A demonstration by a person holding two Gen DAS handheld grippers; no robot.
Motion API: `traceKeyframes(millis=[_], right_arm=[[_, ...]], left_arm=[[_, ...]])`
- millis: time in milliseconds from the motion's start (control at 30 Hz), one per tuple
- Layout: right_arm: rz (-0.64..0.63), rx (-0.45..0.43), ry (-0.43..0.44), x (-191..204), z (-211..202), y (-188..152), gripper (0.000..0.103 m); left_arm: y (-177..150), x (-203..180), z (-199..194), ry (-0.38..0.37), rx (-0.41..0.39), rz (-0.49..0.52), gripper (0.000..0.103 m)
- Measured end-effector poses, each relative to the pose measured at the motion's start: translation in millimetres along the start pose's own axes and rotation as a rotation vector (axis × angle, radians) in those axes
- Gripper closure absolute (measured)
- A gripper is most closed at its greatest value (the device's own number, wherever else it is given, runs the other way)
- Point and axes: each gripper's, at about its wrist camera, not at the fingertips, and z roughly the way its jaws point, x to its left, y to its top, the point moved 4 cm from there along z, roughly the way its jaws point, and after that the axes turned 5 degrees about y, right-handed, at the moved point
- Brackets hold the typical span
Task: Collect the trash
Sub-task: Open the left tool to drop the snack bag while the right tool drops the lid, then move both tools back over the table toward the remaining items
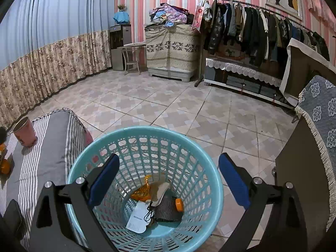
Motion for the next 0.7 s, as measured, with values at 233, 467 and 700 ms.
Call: traceKeyframes(millis=[233,467,700], right_arm=[[-0.018,-0.024,-0.011,8,-4,3,0.010],[-0.044,-0.048,-0.003,26,-9,-1,0.010],[-0.098,-0.049,0.048,65,-14,-7,0.010]], left_arm=[[-2,39,-19,0.074,-0.026,-0.008,0.006],[-6,93,-44,0.140,-0.054,-0.032,0.006],[-32,166,-68,0.238,-0.017,-0.057,0.006]])
